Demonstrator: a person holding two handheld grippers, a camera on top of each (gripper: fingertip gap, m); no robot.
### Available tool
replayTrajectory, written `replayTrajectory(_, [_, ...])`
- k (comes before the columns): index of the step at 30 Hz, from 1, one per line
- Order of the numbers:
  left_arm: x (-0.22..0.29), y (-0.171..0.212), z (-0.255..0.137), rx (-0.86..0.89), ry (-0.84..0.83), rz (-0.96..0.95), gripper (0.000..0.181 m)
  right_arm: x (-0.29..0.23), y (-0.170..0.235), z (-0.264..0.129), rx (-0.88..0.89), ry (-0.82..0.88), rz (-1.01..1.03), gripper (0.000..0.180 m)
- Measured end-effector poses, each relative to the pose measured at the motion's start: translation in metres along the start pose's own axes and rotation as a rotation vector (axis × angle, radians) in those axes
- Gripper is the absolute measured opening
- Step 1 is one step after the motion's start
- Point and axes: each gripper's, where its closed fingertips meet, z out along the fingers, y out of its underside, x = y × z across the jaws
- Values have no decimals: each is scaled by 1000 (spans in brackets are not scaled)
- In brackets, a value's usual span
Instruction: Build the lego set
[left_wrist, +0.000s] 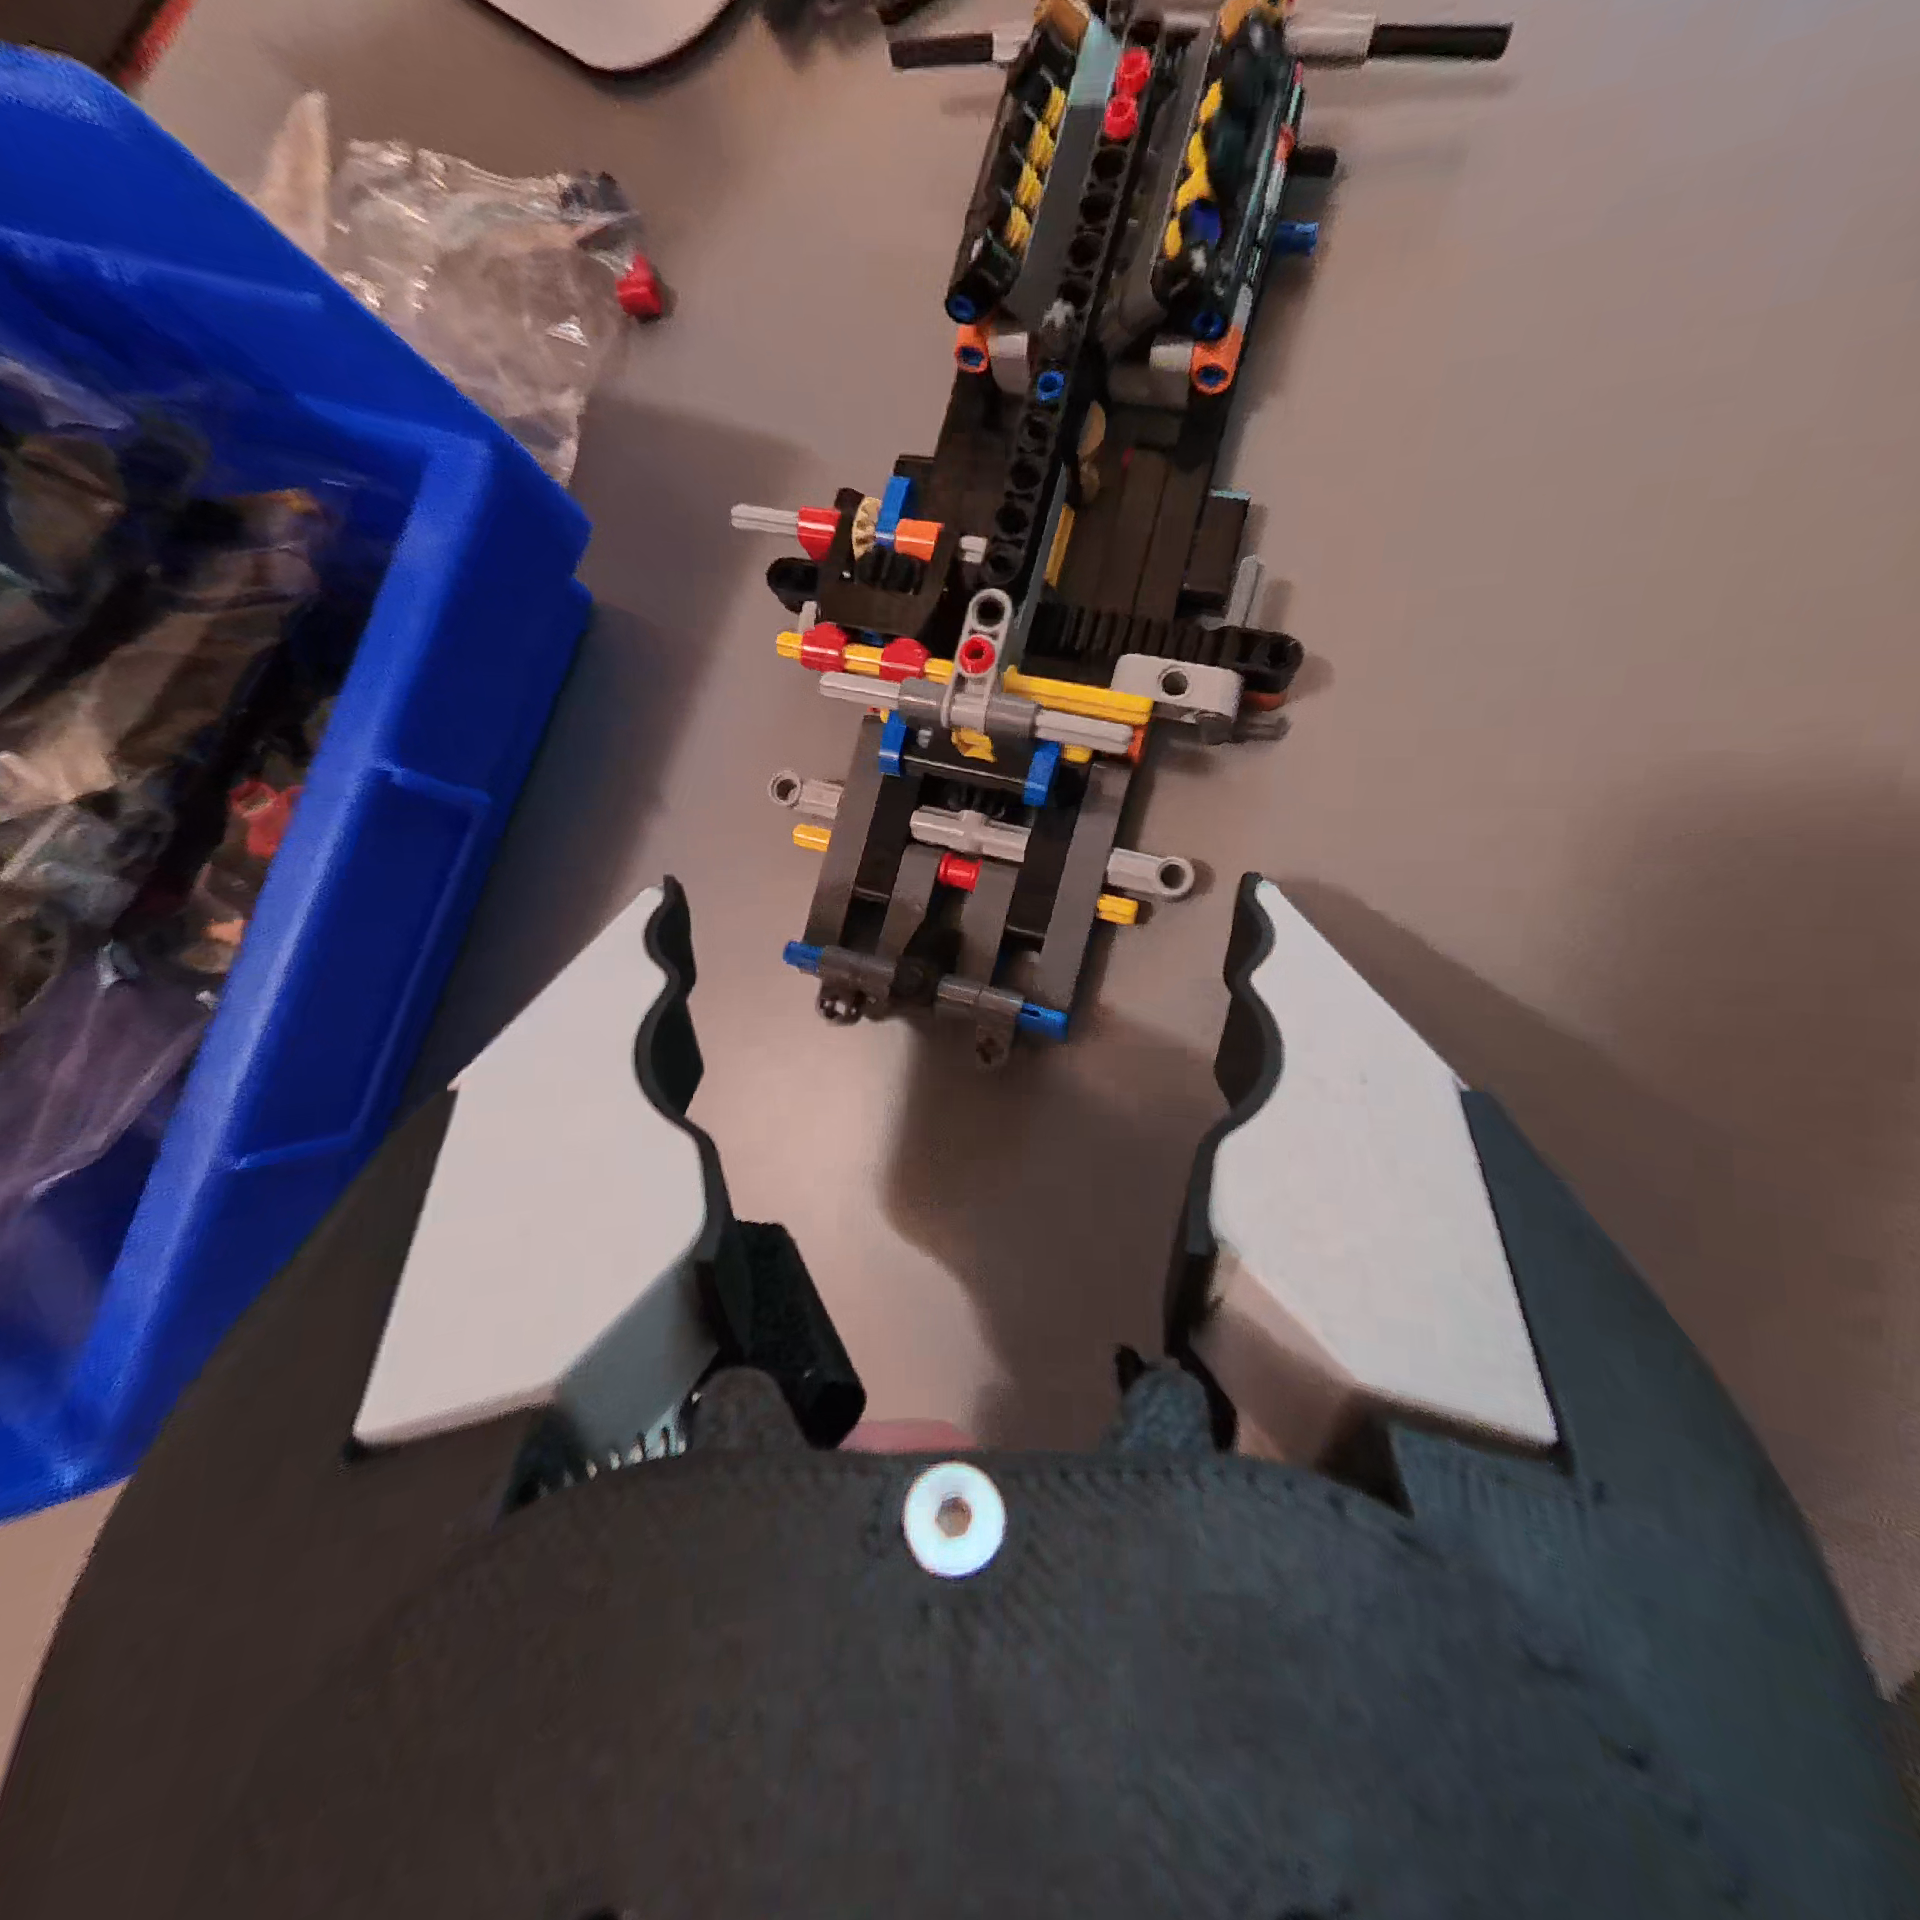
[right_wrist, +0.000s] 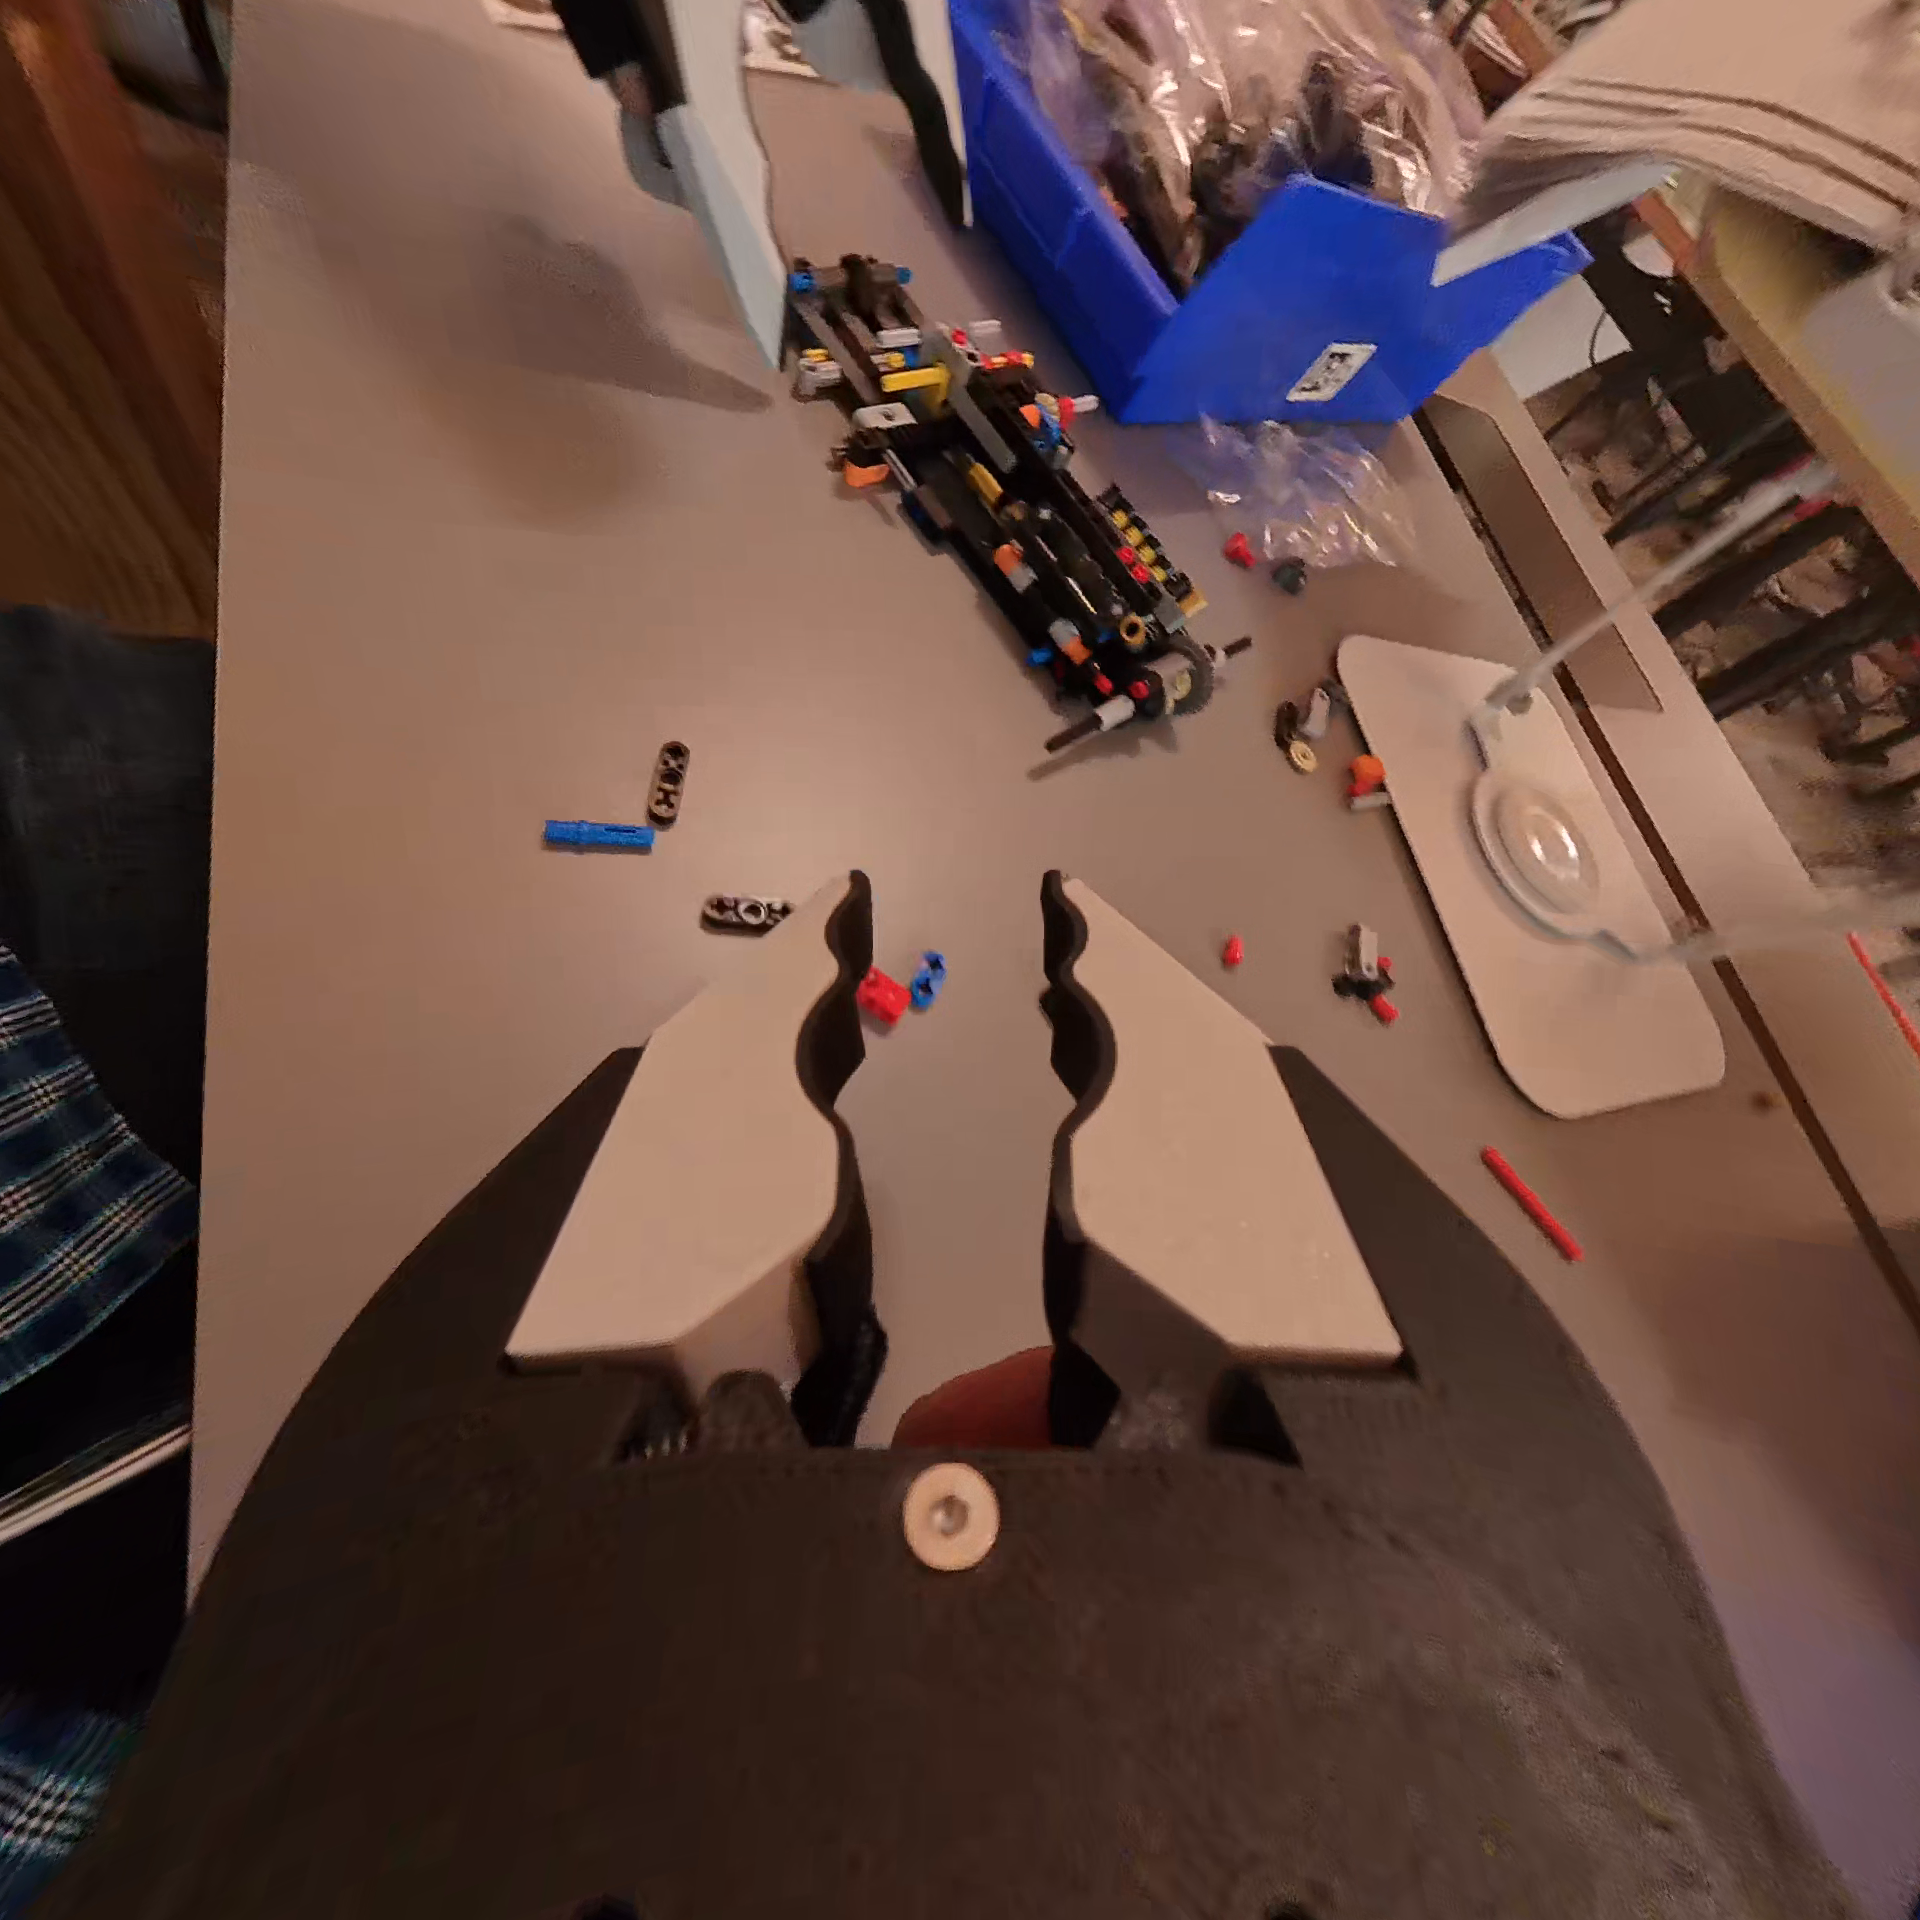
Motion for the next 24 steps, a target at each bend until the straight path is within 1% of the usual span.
replayTrajectory(1, [0, 3, 5, -18, 27, 3, 99, -3, -3, 6, -5, -9, -20, 31])
replayTrajectory(6, [9, 1, 15, -36, 196, -84, 83, -10, -15, 39, -24, -38, -125, 34])
replayTrajectory(8, [9, 1, 16, -41, 211, -97, 77, -10, -20, 54, -28, -45, -173, 34])
replayTrajectory(12, [10, -1, 14, -58, 251, -175, 76, -8, -29, 82, -38, -29, -308, 35])
replayTrajectory(17, [17, -6, 7, -120, 372, -302, 75, -1, -43, 115, -27, 42, -524, 34])
replayTrajectory(19, [22, -11, 4, -133, 440, -365, 76, 1, -48, 128, -15, 66, -589, 32])
replayTrajectory(21, [26, -14, 3, -137, 480, -386, 75, 3, -51, 141, -11, 80, -632, 29])
replayTrajectory(24, [32, -18, 1, -135, 510, -400, 76, 5, -51, 156, -16, 90, -704, 19])
